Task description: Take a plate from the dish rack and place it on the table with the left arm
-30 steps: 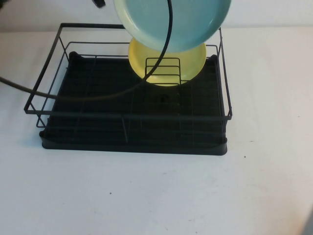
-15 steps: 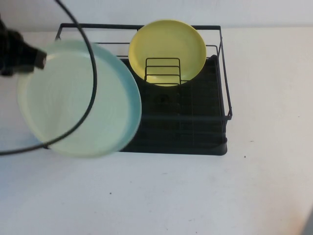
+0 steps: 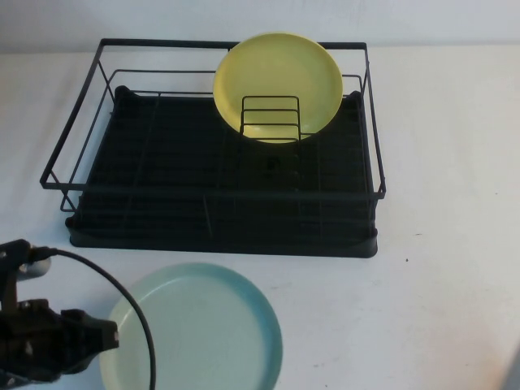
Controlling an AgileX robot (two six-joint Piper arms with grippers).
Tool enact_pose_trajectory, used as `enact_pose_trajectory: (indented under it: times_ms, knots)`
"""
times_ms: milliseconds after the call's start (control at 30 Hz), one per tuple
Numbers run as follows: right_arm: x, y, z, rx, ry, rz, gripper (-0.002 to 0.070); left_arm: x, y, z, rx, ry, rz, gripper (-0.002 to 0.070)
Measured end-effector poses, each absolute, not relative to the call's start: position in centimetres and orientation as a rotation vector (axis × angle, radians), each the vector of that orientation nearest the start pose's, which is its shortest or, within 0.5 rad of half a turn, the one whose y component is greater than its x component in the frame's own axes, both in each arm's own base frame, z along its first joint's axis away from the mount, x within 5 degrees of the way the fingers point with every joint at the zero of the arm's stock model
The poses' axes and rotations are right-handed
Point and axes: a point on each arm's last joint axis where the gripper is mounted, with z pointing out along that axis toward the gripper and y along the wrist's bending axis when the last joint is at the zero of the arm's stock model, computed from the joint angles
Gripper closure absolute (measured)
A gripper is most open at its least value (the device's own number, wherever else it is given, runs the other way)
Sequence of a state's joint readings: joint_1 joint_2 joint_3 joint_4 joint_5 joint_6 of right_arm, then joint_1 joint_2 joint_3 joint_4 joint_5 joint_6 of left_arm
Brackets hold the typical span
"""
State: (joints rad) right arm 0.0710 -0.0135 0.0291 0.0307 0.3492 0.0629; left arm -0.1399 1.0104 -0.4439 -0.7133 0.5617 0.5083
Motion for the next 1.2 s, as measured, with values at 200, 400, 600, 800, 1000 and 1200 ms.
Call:
enact_pose_trajectory:
  times_ms: [200,400,600,800,1000,1200]
  knots:
    - [5.3,0.5,17.3,0.012,1.850,0.123,0.0696,16.0,-5.0,20.1,0.130,2.466,-0.504,0.0675]
    - [5.3,0.5,17.3,0.012,1.850,0.123,0.0696,17.1,-4.9,18.6,0.131,2.516,-0.458,0.0585]
    - [5.3,0.5,17.3,0.012,1.850,0.123,0.0696,17.8,-4.8,17.4,0.130,2.561,-0.424,0.0242]
    - [5.3,0.5,17.3,0.012,1.850,0.123,0.0696,17.5,-4.9,19.9,0.240,2.436,-0.413,0.0192]
    - [5.3,0.5,17.3,0.012,1.850,0.123,0.0696,14.0,-4.5,25.7,0.352,2.084,-0.363,0.0524]
    - [5.3,0.5,17.3,0.012,1.850,0.123,0.0696,9.0,-4.1,28.4,0.419,1.821,-0.338,0.0663]
